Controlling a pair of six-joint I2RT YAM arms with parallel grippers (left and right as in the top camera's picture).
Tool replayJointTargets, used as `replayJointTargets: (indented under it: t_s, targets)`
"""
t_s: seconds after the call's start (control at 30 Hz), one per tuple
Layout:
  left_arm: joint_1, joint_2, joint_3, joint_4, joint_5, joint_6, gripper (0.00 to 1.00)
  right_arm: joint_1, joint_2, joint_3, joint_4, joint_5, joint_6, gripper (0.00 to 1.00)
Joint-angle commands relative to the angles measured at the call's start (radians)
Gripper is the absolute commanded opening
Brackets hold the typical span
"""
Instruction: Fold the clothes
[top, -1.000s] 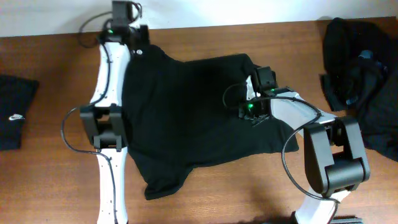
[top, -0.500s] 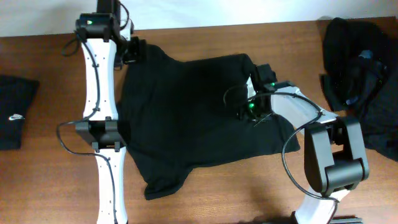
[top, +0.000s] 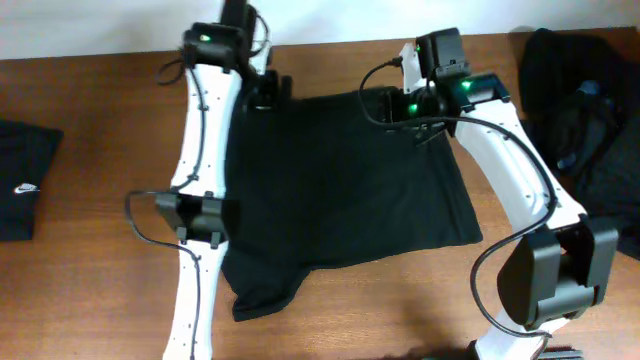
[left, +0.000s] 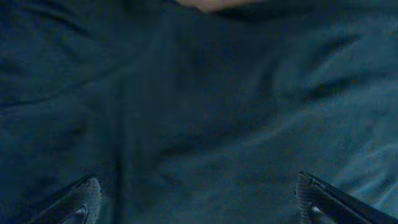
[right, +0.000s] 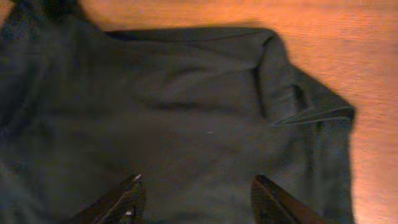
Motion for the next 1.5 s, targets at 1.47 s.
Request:
replayJointTargets:
  t_s: [1.47]
  targets:
    - [0.006,0.094,-0.259,0.245,-0.011,-0.017,0.99,-0.124,0.379,0.008,0.328,0.039,-0.254,0.46]
